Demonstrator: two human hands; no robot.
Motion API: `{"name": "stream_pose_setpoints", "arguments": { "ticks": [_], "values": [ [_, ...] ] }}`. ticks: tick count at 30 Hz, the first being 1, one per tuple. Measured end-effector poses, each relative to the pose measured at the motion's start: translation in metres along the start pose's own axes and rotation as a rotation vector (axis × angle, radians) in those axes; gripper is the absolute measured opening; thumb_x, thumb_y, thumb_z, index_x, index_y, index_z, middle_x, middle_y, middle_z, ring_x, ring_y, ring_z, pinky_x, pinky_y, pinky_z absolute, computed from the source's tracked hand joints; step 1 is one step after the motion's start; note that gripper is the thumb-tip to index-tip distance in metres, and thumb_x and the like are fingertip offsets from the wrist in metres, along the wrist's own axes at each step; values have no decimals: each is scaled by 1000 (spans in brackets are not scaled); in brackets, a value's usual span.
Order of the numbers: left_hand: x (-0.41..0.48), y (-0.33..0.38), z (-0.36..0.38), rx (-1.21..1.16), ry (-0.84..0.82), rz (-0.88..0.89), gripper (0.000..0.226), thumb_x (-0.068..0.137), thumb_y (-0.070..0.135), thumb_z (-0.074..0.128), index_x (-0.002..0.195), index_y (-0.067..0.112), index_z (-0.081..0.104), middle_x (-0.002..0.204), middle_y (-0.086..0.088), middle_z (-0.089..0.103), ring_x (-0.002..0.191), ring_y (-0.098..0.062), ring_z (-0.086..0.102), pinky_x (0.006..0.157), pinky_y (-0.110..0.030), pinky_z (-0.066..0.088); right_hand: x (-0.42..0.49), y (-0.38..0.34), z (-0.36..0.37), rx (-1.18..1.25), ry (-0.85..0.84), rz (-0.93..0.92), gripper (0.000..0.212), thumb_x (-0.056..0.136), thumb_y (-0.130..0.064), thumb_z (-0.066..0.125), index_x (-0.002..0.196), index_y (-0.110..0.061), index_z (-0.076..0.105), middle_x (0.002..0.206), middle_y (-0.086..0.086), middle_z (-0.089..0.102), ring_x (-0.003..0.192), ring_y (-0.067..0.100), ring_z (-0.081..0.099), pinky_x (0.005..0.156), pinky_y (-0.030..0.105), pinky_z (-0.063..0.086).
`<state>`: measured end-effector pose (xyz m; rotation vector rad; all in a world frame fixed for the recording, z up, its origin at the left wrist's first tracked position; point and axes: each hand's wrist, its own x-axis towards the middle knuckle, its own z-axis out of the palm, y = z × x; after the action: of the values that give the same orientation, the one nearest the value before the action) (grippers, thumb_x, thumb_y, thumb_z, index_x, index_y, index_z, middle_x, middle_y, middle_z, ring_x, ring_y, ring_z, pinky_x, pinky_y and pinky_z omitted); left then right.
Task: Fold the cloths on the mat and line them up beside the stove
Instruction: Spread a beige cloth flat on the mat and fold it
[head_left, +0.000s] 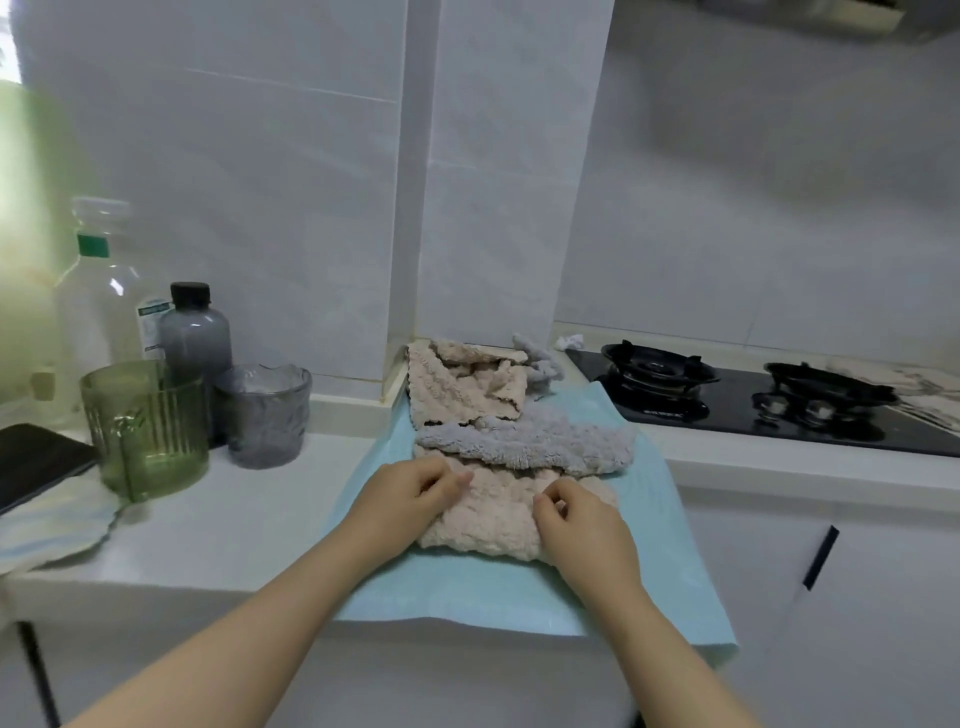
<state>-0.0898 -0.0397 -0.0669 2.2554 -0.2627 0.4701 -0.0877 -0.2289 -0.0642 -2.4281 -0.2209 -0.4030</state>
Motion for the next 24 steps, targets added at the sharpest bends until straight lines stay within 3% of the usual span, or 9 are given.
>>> {"name": "stream_pose_setpoints", "arguments": {
  "ticks": [4,6,9,10,13,15,18,21,24],
  "values": [
    [11,-2,-2,-188,-55,-181,41,96,38,40,72,17,66,83,-3,69,82,-19,60,74,-27,42,18,6,-6,44,-56,79,12,87,-33,49,93,-24,55,85,-2,66,73,19,61,67,36,51],
    [29,-6,-11,-56,-98,-184,34,93,38,49,69,20,62,73,-1,65,73,-18,59,70,-29,45,39,12,-14,63,-98,119,27,86,-32,52,113,-30,49,101,0,66,81,24,64,74,39,54],
    [65,-5,-16,136,-114,-150,21,86,36,63,71,22,61,71,4,64,62,-12,58,68,-29,49,77,22,-21,-179,-183,92,57,84,-23,53,137,-33,33,125,1,58,108,25,58,85,35,49],
    [75,-3,-14,190,-114,-127,13,83,36,65,80,24,62,80,6,65,68,-11,59,73,-29,49,86,24,-20,-238,-212,88,59,84,-21,52,138,-33,32,127,0,57,112,25,55,87,35,48],
    [105,-9,0,368,-242,-63,35,80,36,66,113,26,59,109,7,59,102,-14,56,89,-31,47,109,31,-13,-287,-230,96,43,84,-17,47,125,-31,49,114,-1,63,106,23,56,87,37,50],
    [116,-14,10,533,-273,-11,14,84,32,59,93,22,62,99,-1,62,99,-23,56,83,-34,48,121,30,-12,-218,-161,95,26,85,-17,45,105,-27,59,97,0,65,94,24,57,82,38,51],
    [135,-19,17,546,-140,-36,26,84,21,52,60,17,44,69,-4,51,78,-26,50,64,-32,43,140,23,-14,-103,-31,77,17,85,-19,44,91,-23,60,86,0,62,90,26,56,77,40,51],
    [161,-12,8,231,111,-143,19,85,14,50,67,19,53,64,2,53,71,-21,50,52,-26,33,160,10,-13,66,102,18,21,88,-15,42,98,-17,60,82,1,63,81,21,56,69,29,47],
    [182,-5,1,-14,429,-134,13,88,12,49,89,19,60,76,1,56,75,-18,48,59,-27,30,184,-7,-3,271,252,-86,33,91,-8,40,118,-19,56,88,-6,58,75,8,50,58,8,34]
  ]
}}
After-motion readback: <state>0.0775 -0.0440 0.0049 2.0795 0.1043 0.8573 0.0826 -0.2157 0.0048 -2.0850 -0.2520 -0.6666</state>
